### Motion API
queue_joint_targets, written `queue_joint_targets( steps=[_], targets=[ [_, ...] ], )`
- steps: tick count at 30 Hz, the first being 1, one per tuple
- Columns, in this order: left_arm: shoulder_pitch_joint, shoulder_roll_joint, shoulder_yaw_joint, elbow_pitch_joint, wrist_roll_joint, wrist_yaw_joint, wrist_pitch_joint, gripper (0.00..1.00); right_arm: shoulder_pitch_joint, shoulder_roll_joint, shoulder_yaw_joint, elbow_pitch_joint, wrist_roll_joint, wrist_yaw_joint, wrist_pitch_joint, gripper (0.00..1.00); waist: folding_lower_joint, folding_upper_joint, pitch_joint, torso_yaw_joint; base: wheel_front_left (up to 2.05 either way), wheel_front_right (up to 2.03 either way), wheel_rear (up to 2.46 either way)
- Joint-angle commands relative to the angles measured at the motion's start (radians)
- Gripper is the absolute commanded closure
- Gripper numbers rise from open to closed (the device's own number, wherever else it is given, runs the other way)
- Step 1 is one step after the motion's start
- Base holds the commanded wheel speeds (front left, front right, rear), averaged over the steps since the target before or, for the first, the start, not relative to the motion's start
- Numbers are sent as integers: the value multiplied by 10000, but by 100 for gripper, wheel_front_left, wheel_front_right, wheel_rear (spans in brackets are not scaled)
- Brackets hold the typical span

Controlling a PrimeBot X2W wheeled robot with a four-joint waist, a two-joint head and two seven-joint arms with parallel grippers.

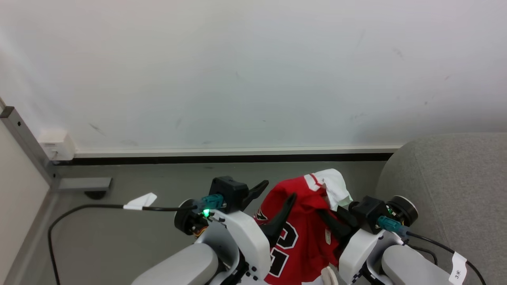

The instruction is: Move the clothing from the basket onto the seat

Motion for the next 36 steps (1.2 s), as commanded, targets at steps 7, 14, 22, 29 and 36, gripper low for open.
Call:
queue_joint_targets(
  steps=[7, 14, 22, 29, 36],
  targets=[
    [273, 204, 7, -205, -24, 92, -101, 0, -101, -224, -612, -104, -329, -1, -70, 100, 0, 0, 82, -850, 0, 0, 0],
    [436, 223, -11, -401, -35, 188, -247, 0, -116, -696, -1401, -428, -639, -1, -71, 100, 0, 0, 193, -1884, 0, 0, 0],
    [549, 85, -144, -616, 32, 251, -323, 0, 311, -1423, -2336, -1182, -901, -1, -59, 100, 0, 0, 297, -3177, 0, 0, 0],
    [454, -149, -390, -837, 140, 123, -339, 0, 902, -2055, -3095, -2023, -1125, -1, -48, 100, 0, 0, 354, -4164, 0, 0, 0],
    [210, -205, -511, -1019, 242, 110, -191, 0, 1541, -2465, -4105, -2949, -1298, -1, 322, 100, 0, 0, 624, -4505, 0, 0, 0]
  ],
)
